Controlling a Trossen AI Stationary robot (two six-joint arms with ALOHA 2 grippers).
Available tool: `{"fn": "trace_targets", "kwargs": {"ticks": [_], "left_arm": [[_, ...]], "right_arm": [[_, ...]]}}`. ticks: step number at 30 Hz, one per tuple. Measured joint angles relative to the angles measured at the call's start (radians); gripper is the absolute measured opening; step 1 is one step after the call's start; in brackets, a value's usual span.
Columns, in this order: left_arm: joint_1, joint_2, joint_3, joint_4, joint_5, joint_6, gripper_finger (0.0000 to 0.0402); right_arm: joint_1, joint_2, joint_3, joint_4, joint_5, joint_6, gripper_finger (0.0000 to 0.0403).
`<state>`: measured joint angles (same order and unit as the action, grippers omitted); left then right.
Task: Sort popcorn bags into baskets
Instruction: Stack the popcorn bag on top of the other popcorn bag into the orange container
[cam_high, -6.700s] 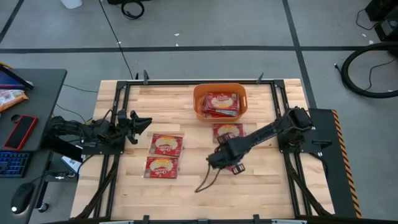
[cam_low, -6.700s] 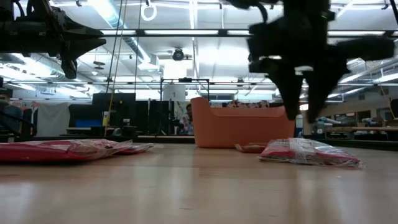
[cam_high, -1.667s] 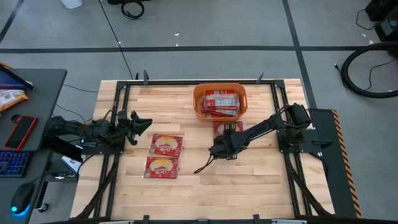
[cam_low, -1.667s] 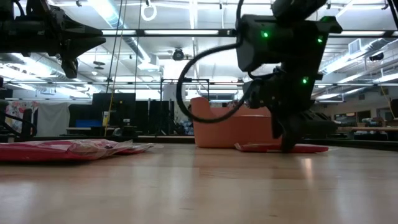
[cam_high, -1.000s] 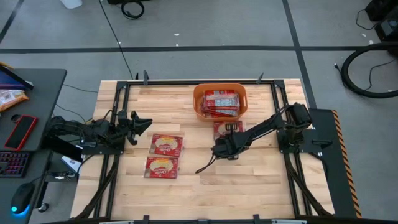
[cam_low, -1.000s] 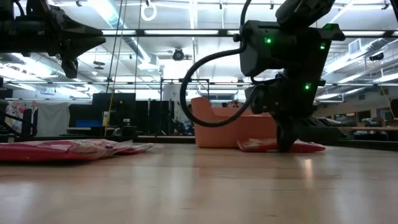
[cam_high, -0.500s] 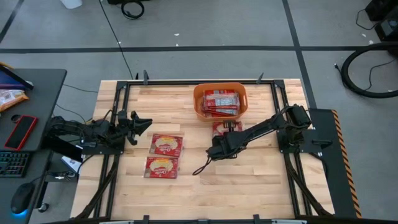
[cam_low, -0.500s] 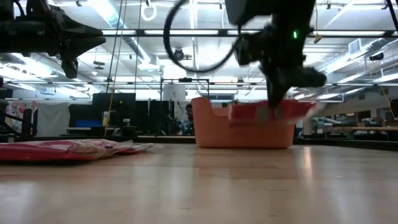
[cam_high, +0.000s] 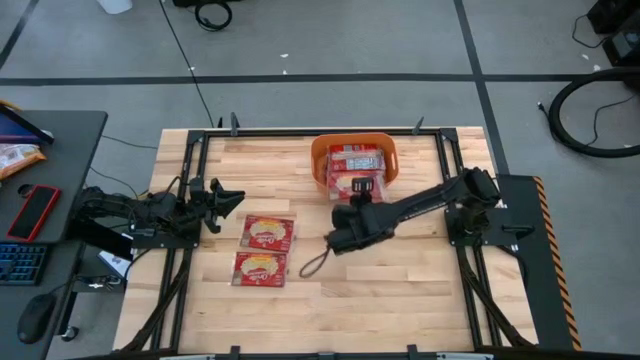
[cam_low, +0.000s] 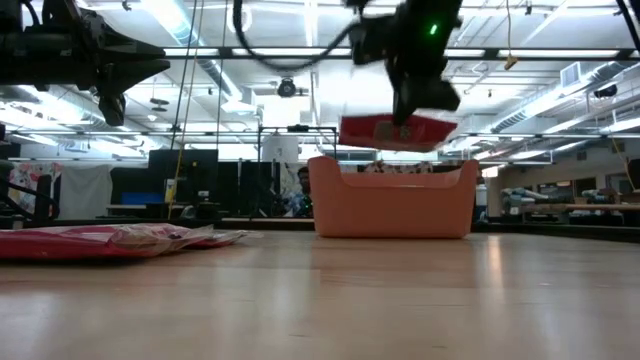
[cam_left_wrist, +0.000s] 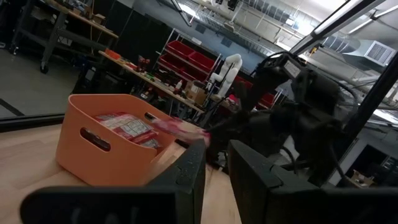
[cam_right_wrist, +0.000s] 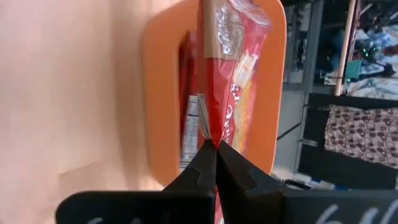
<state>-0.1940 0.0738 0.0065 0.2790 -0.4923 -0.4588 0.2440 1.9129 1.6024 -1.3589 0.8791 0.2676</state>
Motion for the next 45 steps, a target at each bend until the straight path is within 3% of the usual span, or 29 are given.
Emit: {"fn": "trace_targets", "kwargs": {"ticks": [7,14,21,28,34,39,45], "left_arm": [[0.000,0.000,0.000,0.000,0.000,0.000,0.0073],[0.000,0.000,0.000,0.000,0.000,0.000,0.0073],[0.000,0.000,0.000,-0.004,0.001,-0.001,0.0073],[0.000,0.000,0.000,-0.031,0.110,-0.001,0.0073],[0.000,0.000,0.000,0.004,0.094,0.074,0.0073],[0.000,0.003,0.000,0.008,0.084,0.184,0.0073],[0.001,0.021,0.000,-0.015,0.082,0.213,0.0073]], "right_arm": [[-0.154,-0.001,-0.066,0.123,0.015,-0.187,0.0006],[-0.356,0.000,-0.171,0.369,-0.057,-0.410,0.0008],[-0.487,-0.005,-0.183,0.362,-0.213,-0.385,0.0038],[-0.447,-0.083,-0.183,0.309,-0.200,-0.298,0.0091],[-0.402,-0.187,-0.183,0.423,-0.236,-0.318,0.0119],[-0.369,-0.256,-0.206,0.628,-0.369,-0.365,0.0122],[-0.268,-0.351,-0.469,1.110,-0.593,-0.392,0.0122]]}}
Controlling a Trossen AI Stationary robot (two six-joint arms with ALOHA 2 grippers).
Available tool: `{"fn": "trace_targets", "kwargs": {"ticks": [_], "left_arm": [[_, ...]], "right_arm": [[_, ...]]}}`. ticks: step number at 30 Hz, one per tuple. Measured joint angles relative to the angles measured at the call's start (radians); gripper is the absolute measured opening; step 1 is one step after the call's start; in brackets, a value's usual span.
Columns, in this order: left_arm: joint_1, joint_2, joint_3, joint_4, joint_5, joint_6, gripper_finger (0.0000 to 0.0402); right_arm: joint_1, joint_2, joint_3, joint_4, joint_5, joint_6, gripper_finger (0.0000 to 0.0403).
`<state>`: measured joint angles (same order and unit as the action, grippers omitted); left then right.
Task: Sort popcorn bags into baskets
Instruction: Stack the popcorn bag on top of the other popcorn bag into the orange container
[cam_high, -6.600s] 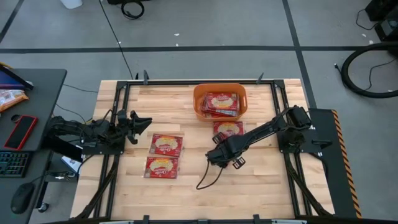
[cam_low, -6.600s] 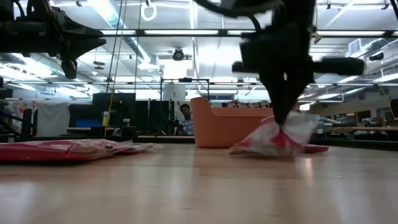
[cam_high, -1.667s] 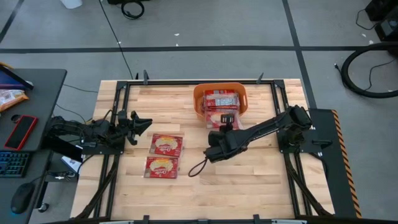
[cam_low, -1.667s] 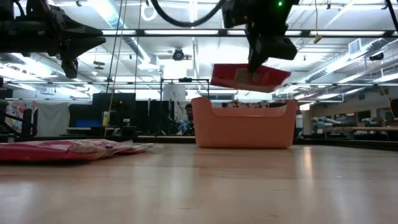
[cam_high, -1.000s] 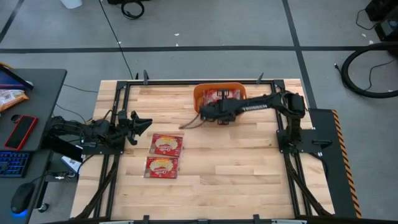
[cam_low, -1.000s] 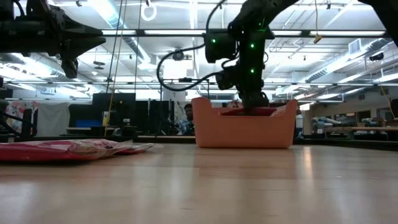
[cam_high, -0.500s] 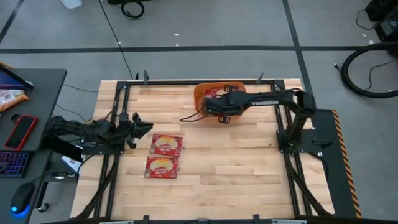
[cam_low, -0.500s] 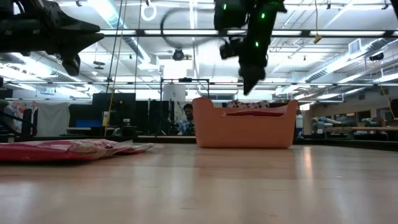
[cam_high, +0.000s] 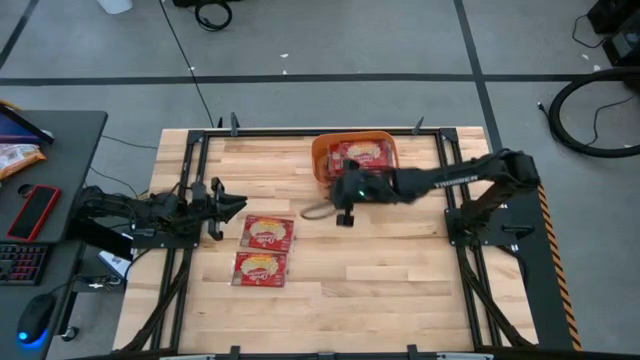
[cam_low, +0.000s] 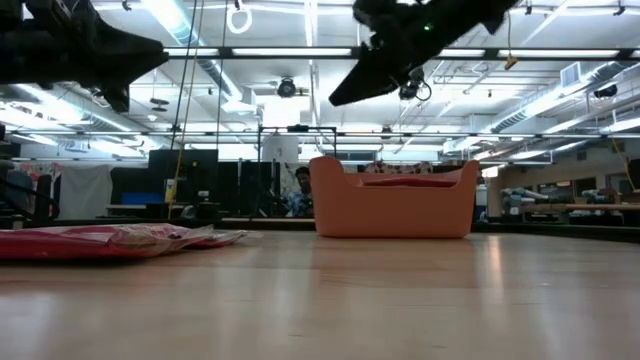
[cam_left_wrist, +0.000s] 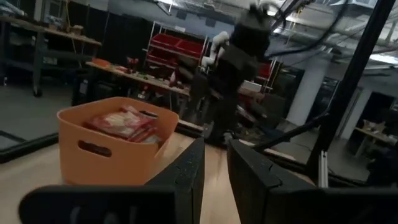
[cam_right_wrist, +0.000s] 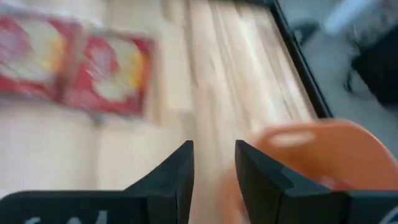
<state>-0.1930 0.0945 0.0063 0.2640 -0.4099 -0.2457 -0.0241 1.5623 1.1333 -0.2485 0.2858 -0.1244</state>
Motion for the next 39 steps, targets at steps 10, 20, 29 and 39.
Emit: {"fn": "trace_targets", "kwargs": {"ticks": [10,20,29,39], "left_arm": [[0.000,0.010,0.000,0.115,-0.179,0.127,0.0073],[-0.002,0.126,0.055,0.064,0.166,-0.050,0.0073],[0.000,0.451,0.225,-0.199,0.168,-0.038,0.0073],[-0.037,0.829,0.453,-0.520,0.238,-0.056,0.0073]], "right_arm": [[0.160,-0.117,-0.341,0.517,0.051,0.033,0.0121],[0.269,-0.089,-0.450,0.763,0.104,0.044,0.0121],[0.293,-0.085,-0.453,0.850,0.228,-0.028,0.0121],[0.246,-0.085,-0.453,0.860,0.350,-0.115,0.0121]]}}
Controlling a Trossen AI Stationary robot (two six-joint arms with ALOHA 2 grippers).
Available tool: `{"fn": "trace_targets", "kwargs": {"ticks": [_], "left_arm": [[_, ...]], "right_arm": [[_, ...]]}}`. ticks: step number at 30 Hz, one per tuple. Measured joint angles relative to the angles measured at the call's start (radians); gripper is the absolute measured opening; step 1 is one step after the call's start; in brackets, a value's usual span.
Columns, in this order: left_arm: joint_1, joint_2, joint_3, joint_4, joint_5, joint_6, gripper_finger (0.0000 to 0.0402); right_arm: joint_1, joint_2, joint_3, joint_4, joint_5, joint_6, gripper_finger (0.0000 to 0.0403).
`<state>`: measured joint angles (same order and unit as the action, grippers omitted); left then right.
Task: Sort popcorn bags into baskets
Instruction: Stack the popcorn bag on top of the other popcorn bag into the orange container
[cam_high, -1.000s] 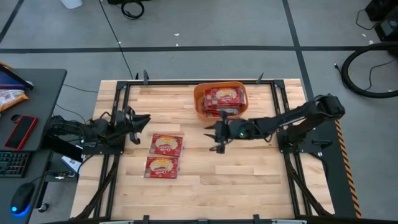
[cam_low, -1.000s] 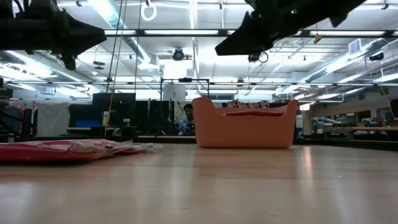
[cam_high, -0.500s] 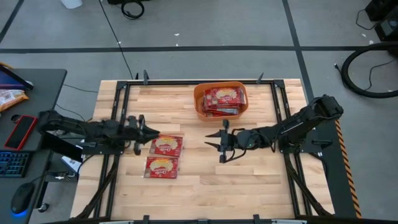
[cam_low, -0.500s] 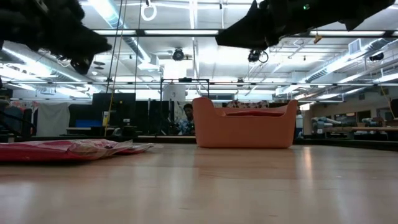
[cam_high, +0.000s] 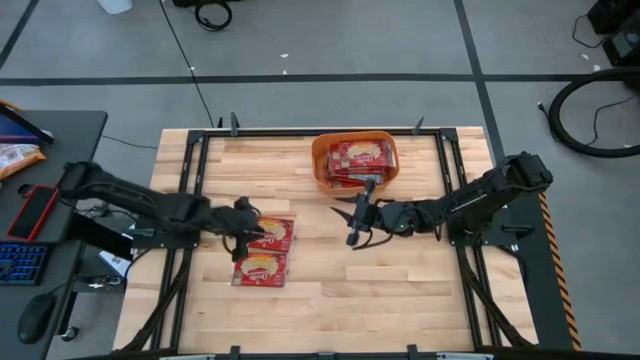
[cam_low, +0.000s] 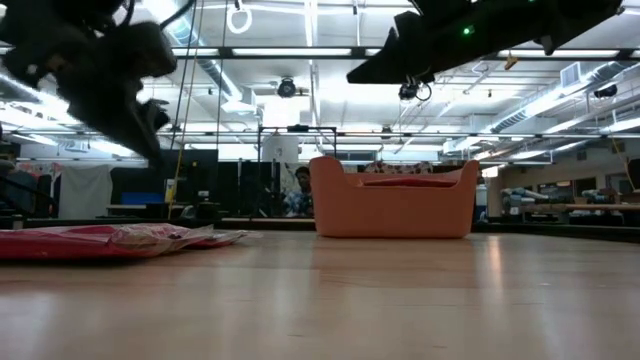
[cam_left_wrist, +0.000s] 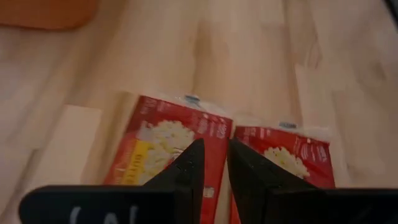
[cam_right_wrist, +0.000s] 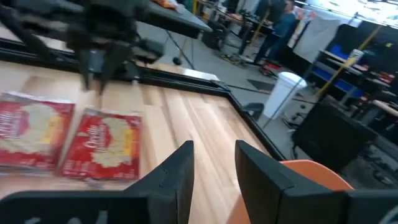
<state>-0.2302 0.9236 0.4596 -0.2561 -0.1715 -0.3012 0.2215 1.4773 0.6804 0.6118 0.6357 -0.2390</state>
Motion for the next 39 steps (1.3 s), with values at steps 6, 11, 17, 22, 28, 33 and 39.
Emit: {"fn": "trace_targets", "kwargs": {"ticks": [6,11,17,22,28,33,39], "left_arm": [[-0.073,0.223,0.050,-0.020,-0.063,0.025,0.0073],[-0.143,0.345,0.128,-0.083,-0.155,0.051,0.0077],[-0.223,0.475,0.185,-0.088,-0.278,0.045,0.0145],[-0.250,0.548,0.216,-0.096,-0.331,0.050,0.0212],[-0.259,0.592,0.218,-0.122,-0.319,0.044,0.0228],[-0.259,0.626,0.218,-0.133,-0.330,0.020,0.0208],[-0.258,0.646,0.219,-0.135,-0.338,0.016,0.0177]], "right_arm": [[-0.053,0.000,0.000,0.006,-0.030,0.004,0.0121],[-0.081,0.000,0.000,0.006,-0.089,0.011,0.0121],[-0.086,0.000,0.000,0.006,-0.106,0.011,0.0121],[-0.086,0.000,0.000,0.005,-0.106,0.010,0.0121],[-0.086,0.000,0.000,0.004,-0.106,0.010,0.0121],[-0.086,0.000,0.000,0.004,-0.108,0.011,0.0121],[-0.086,0.000,0.000,0.005,-0.116,0.011,0.0121]]}}
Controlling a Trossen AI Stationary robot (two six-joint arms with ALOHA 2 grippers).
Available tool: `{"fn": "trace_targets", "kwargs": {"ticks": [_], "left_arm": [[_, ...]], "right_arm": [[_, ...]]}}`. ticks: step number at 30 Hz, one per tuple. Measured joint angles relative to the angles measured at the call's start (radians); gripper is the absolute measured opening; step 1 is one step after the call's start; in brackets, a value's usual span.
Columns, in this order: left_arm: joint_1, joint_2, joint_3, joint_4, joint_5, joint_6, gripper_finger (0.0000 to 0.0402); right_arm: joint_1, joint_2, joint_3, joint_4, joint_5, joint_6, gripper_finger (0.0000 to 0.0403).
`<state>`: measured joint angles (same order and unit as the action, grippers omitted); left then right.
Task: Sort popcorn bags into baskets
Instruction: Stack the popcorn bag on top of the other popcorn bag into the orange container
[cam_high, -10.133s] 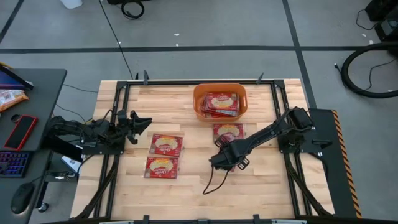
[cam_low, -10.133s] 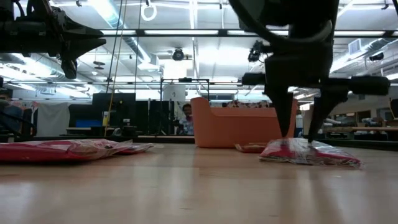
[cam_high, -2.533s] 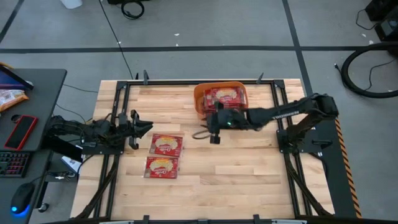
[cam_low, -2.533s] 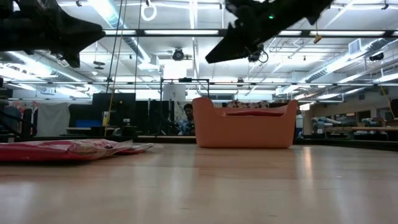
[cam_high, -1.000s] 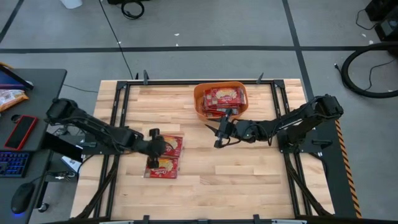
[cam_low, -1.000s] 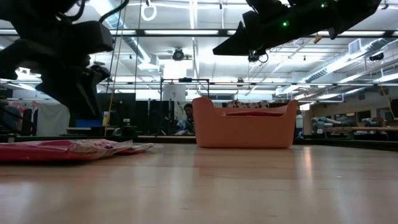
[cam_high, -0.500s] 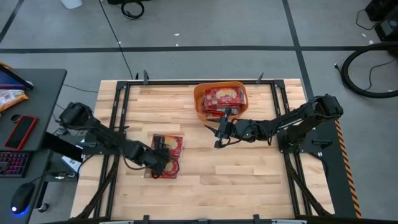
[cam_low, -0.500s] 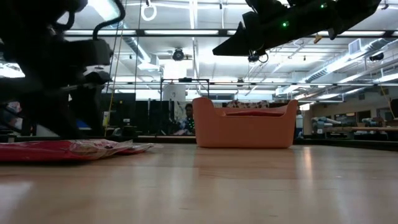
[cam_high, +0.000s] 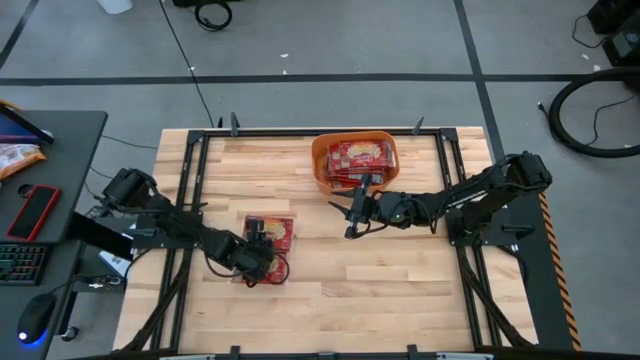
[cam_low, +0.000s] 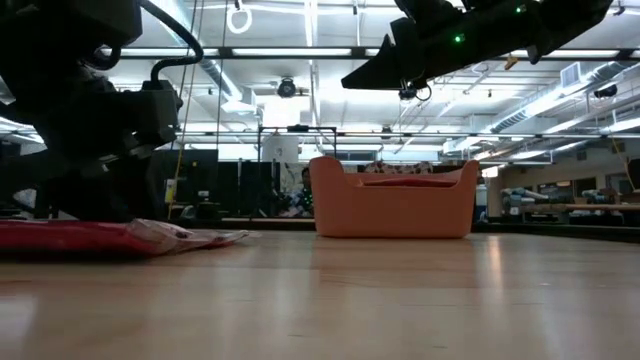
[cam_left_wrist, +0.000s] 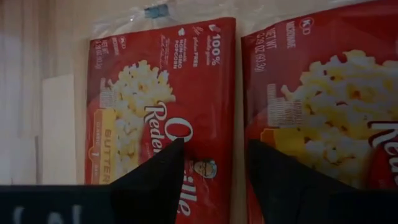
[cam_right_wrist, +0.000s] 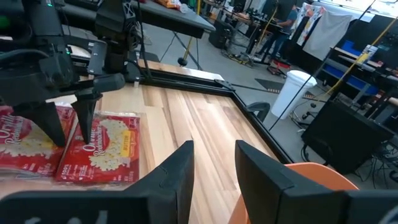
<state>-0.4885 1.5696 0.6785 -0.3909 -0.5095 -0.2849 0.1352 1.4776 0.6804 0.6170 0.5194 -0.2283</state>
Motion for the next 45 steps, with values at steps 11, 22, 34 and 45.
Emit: {"fn": "trace_targets", "kwargs": {"ticks": [11,22,34,45], "left_arm": [[0.004,0.001,-0.002,-0.030,-0.015,-0.013,0.0060],[0.043,-0.012,0.193,-0.284,0.014,0.048,0.0004],[0.194,-0.013,0.454,-0.340,-0.082,0.302,0.0002],[0.350,-0.013,0.528,0.014,0.201,0.512,0.0003]], "right_arm": [[0.000,0.000,0.000,0.000,-0.024,-0.003,0.0121],[0.002,0.000,0.000,0.000,-0.040,0.050,0.0121],[0.176,0.001,0.000,0.043,0.101,0.060,0.0116],[0.380,0.001,0.000,0.054,0.549,-0.023,0.0107]]}}
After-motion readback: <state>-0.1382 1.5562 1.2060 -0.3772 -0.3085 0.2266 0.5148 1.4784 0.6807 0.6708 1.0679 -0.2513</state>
